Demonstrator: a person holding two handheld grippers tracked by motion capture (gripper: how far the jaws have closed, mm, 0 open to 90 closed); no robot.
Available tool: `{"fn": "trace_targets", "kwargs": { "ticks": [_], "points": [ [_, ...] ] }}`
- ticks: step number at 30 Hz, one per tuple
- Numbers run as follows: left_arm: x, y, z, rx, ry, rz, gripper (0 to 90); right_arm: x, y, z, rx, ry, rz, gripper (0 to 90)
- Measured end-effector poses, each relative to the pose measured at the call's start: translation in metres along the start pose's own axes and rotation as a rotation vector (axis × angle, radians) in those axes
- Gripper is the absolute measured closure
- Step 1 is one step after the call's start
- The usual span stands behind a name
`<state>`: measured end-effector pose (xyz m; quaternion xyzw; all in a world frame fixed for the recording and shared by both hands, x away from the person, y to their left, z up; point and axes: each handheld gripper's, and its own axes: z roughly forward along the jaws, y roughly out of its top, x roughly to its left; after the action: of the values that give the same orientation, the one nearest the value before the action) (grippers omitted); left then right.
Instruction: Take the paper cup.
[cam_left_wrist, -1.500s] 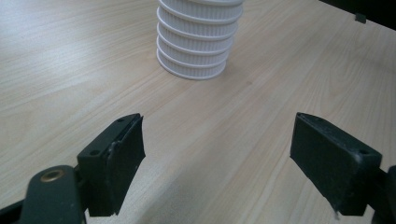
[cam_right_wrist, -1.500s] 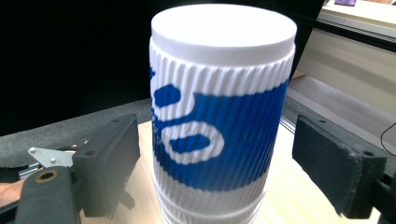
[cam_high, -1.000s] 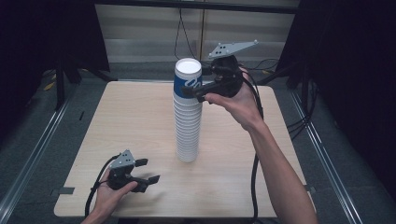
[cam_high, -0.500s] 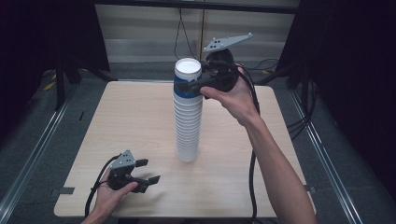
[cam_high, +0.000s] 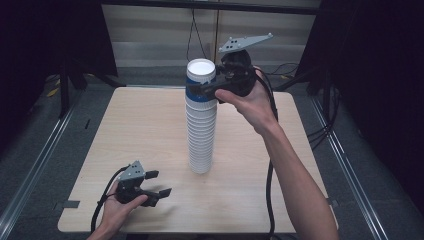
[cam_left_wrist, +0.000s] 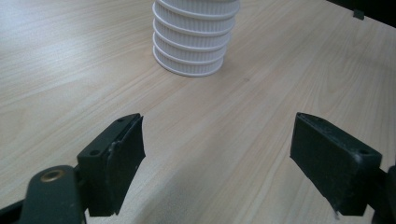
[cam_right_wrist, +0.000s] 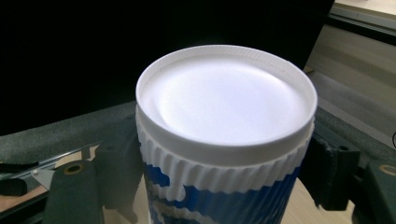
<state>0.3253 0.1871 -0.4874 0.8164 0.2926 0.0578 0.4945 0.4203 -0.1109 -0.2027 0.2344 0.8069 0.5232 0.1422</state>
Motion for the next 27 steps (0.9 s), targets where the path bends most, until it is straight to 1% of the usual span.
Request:
{"fn": "trace_targets", "kwargs": {
  "ticks": [1, 5, 7, 9, 13, 18, 22, 27],
  "points": [
    [0.0, 0.0, 0.0, 0.0, 0.0, 0.0, 17.6, 0.0, 0.0, 0.0, 0.0, 0.0, 0.0, 25.5],
    [0.0, 0.0, 0.001, 0.001, -0.002, 0.0, 17.6, 0.003, 0.0, -0.003, -0.05, -0.006, 0.008, 25.8],
    [0.0, 0.0, 0.001, 0.0, -0.003, 0.0, 17.6, 0.003, 0.001, -0.004, -0.068, -0.017, 0.006, 25.8],
    [0.0, 0.0, 0.001, 0.001, -0.003, 0.001, 17.6, 0.003, 0.003, -0.006, -0.087, -0.016, 0.01, 25.9],
    [0.0, 0.0, 0.001, 0.0, -0.005, 0.0, 17.6, 0.004, 0.005, -0.007, -0.102, -0.018, 0.01, 26.0],
    [0.0, 0.0, 0.001, 0.0, -0.013, 0.009, 17.6, 0.003, 0.006, -0.008, -0.12, -0.008, 0.019, 26.1],
    [0.0, 0.0, 0.001, -0.004, -0.009, 0.006, 17.5, 0.003, 0.006, -0.009, -0.131, -0.014, 0.024, 26.2],
    [0.0, 0.0, 0.0, -0.006, -0.002, 0.002, 17.5, 0.002, 0.006, -0.011, -0.166, -0.013, 0.047, 26.2]
  ]
}}
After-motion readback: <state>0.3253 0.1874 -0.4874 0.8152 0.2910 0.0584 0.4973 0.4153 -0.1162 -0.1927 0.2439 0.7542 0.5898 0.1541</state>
